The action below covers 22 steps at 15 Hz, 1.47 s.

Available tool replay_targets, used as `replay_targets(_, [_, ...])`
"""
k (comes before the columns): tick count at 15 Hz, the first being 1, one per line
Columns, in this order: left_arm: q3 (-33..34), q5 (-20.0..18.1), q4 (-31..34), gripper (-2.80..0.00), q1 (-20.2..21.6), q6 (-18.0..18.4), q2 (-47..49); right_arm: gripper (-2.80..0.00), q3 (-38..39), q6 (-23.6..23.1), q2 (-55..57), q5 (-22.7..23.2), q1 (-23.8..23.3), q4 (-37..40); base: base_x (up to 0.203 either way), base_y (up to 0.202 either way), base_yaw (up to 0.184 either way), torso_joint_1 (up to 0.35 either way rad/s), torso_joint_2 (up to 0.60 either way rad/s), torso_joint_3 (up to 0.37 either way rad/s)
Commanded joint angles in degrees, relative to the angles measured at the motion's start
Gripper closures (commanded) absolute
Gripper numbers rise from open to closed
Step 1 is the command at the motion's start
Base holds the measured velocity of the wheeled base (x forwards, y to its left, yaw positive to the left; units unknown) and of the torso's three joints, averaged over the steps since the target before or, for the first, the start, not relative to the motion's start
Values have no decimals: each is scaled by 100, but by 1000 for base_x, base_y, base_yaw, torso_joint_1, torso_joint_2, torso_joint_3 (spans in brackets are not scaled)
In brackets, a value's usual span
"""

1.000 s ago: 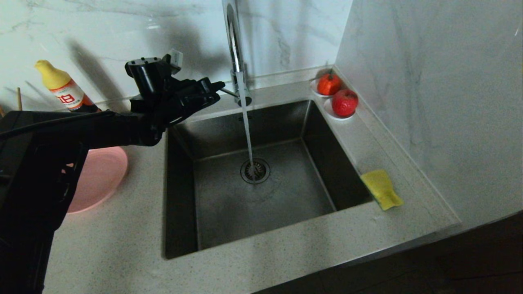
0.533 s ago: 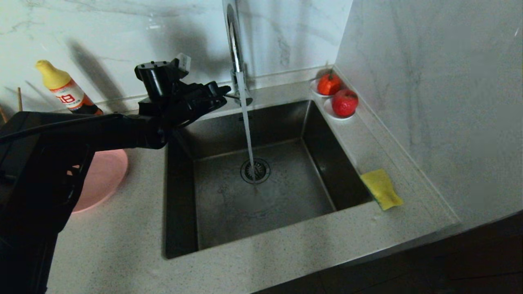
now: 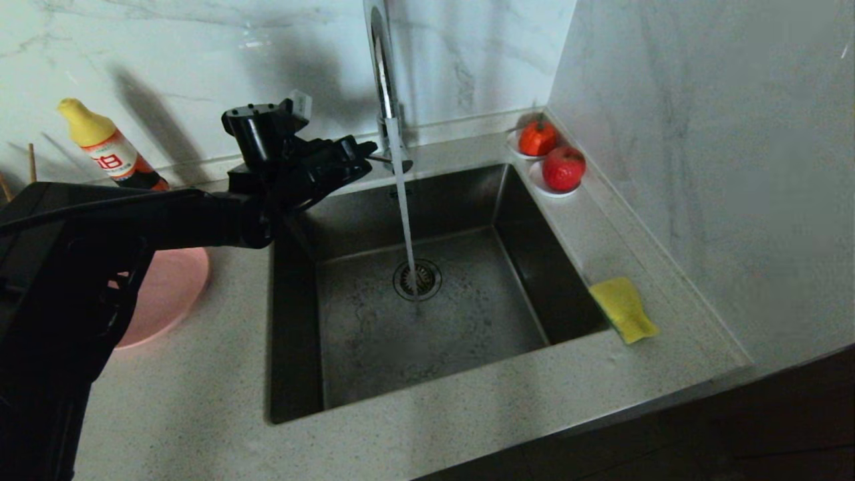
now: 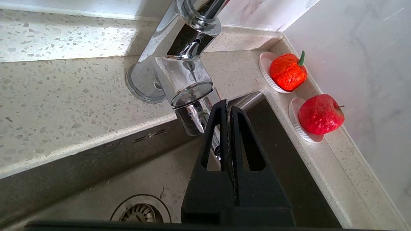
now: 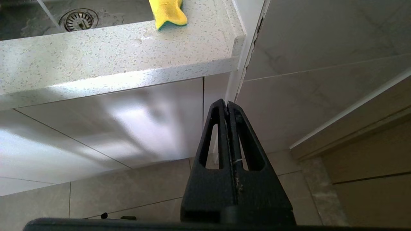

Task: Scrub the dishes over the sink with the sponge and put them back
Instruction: Turn on the faucet, then pick up a bowl and the sponge

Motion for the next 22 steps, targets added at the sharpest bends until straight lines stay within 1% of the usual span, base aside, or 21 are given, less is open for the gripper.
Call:
replay_targets(1, [-335,7,60,0,81,-27,-45,0,0,2,2,-2,0,0,0,0,0,0,0,0])
replay_targets(5, [-315,26,124,0,254,-3,-541,0,0,2,2,-2,0,0,0,0,0,0,0,0])
replay_targets(8, [-266,224,210,0,344,30,-983,0,0,2,2,-2,0,0,0,0,0,0,0,0])
replay_targets(10, [-118,383,440,0,368,72,-1486,0,0,2,2,-2,0,0,0,0,0,0,0,0])
replay_targets(11, [0,424,606,0,371,144,-1819,0,0,2,2,-2,0,0,0,0,0,0,0,0])
replay_targets(13, [333,555,1125,0,374,496,-2693,0,0,2,2,-2,0,0,0,0,0,0,0,0])
replay_targets(15, [712,765,1777,0,375,851,-3692,0,0,2,2,-2,0,-9,0,0,0,0,0,0])
replay_targets(17, [1269,1109,2437,0,389,1167,-4740,0,0,2,2,-2,0,-5,0,0,0,0,0,0])
replay_targets(18, [1758,1332,2646,0,417,1309,-5287,0,0,2,2,-2,0,0,0,0,0,0,0,0])
replay_targets(20, [2998,1663,2878,0,465,1580,-6475,0,0,2,2,-2,0,-5,0,0,0,0,0,0])
replay_targets(22, [4301,1844,3013,0,520,1829,-7767,0,0,2,2,-2,0,0,0,0,0,0,0,0])
